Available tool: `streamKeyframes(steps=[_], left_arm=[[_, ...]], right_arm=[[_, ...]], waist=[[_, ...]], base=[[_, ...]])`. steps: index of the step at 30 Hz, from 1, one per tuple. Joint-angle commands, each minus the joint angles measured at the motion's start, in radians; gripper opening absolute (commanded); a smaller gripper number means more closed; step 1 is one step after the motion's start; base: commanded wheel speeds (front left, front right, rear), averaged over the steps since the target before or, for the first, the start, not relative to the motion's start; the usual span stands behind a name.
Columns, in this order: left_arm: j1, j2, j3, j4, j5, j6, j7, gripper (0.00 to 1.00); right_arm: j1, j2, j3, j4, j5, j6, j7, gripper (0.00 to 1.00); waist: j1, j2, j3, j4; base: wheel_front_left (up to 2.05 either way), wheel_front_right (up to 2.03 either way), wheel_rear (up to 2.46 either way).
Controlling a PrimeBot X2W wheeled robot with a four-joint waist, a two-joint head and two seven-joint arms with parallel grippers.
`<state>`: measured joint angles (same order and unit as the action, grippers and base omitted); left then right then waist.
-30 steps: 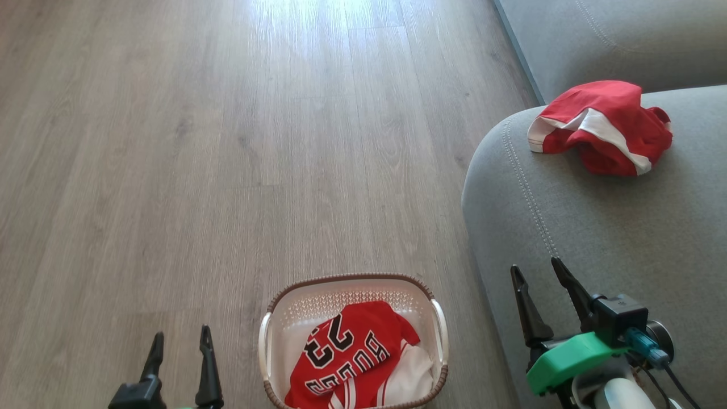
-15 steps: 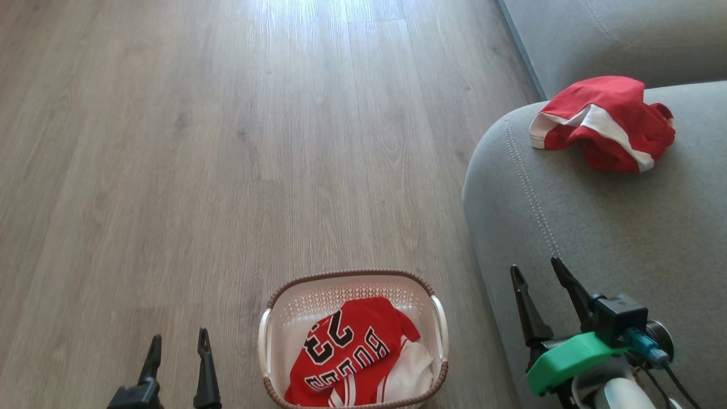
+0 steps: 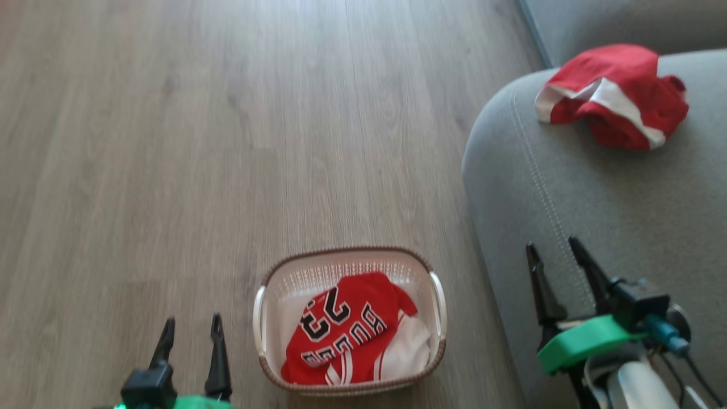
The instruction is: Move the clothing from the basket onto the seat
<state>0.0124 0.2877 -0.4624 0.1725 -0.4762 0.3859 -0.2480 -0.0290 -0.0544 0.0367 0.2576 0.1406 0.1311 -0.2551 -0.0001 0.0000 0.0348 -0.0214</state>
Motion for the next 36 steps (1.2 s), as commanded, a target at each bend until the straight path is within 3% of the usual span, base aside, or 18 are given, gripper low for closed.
streamKeyframes(steps=[1, 11, 21, 36], left_arm=[[-0.066, 0.009, 0.033, -0.021, 0.01, -0.003, -0.003, 1.0], [-0.277, -0.034, -0.058, 0.13, 0.068, -0.075, 0.032, 1.0], [-0.609, -0.163, -0.217, 0.488, 0.159, -0.219, 0.084, 1.0], [-0.849, -0.234, -0.36, 0.866, 0.207, -0.338, 0.113, 1.0]], right_arm=[[-0.062, 0.004, 0.014, -0.043, -0.007, 0.0, -0.007, 1.0], [-0.167, 0.004, -0.044, -0.157, -0.016, 0.0, -0.007, 1.0], [-0.293, 0.004, -0.064, -0.27, -0.027, 0.0, -0.007, 1.0], [-0.402, 0.004, -0.037, -0.378, -0.022, 0.0, -0.007, 1.0]], waist=[[0.0001, 0.0, 0.039, -0.007], [0.0001, 0.0, 0.257, -0.046], [0.0001, 0.0, 0.507, -0.082], [0.0001, 0.0, 0.715, -0.127]], base=[[0.0, 0.0, 0.0], [0.0, 0.0, 0.0], [0.0, 0.0, 0.0], [0.0, 0.0, 0.0]])
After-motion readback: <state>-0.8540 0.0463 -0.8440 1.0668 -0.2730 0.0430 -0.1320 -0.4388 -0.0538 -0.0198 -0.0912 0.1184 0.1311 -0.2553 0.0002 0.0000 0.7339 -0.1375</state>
